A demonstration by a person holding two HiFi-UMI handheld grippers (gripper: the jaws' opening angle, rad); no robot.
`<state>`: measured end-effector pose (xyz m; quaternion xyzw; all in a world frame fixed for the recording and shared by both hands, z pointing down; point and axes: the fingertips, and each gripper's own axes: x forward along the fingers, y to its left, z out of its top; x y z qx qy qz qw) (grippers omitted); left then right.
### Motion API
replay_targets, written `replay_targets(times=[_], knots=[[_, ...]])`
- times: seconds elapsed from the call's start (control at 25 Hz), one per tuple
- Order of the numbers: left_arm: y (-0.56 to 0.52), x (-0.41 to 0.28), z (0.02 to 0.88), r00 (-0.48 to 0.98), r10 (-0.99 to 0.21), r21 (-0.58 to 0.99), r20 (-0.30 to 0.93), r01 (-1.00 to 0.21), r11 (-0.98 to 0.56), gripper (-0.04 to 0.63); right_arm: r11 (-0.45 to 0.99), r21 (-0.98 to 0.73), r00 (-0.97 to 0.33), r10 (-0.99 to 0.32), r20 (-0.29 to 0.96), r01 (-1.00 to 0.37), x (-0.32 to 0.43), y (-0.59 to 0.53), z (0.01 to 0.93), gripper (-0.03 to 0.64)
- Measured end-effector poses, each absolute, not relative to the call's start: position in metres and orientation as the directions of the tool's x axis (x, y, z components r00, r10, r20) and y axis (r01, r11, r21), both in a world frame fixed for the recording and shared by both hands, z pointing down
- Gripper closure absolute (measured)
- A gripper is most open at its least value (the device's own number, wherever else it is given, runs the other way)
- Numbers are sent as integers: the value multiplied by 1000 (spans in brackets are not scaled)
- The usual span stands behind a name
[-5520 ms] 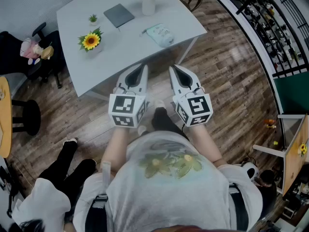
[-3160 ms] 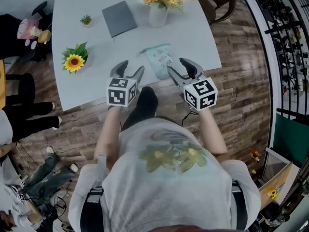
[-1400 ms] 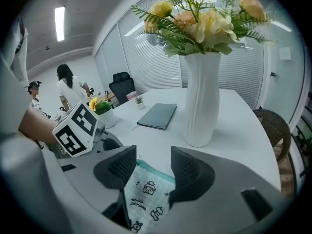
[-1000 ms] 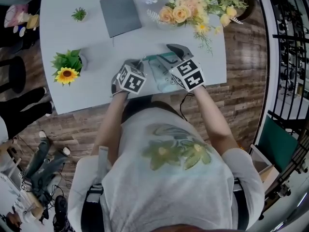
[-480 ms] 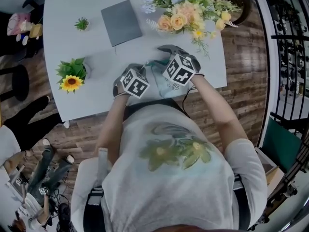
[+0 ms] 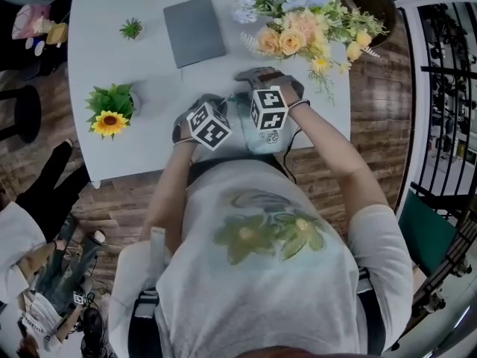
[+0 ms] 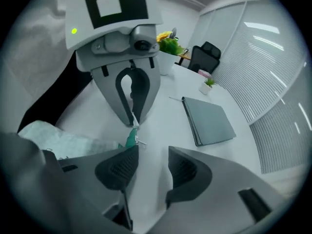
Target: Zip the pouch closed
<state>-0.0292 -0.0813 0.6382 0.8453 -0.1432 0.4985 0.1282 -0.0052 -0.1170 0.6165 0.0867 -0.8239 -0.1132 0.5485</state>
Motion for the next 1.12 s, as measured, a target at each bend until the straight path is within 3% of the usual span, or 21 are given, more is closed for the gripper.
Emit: replay_targets(times=[0.24, 0.52, 0.76, 0.92, 1.12], knots=[[-82, -28, 641, 476, -90, 90, 875, -344, -935, 573, 945, 297, -389, -224, 894, 137, -16, -113, 622, 451], [-83, -28, 642, 494, -77, 105, 866, -331, -938, 572, 847, 332, -353, -187, 917, 415, -21, -104, 626, 522], [-84, -27, 641, 500, -78, 101, 862, -321, -942, 572, 715, 340, -294, -194, 936, 611, -15, -97, 633, 523], [-83, -27, 641, 500, -81, 98, 862, -321, -942, 572, 696, 324, -281, -180, 943, 641, -16, -94, 636, 529], [-83, -27, 642, 501, -81, 100, 862, -326, -940, 572, 711, 294, -270, -150, 951, 639, -12, -89, 639, 594]])
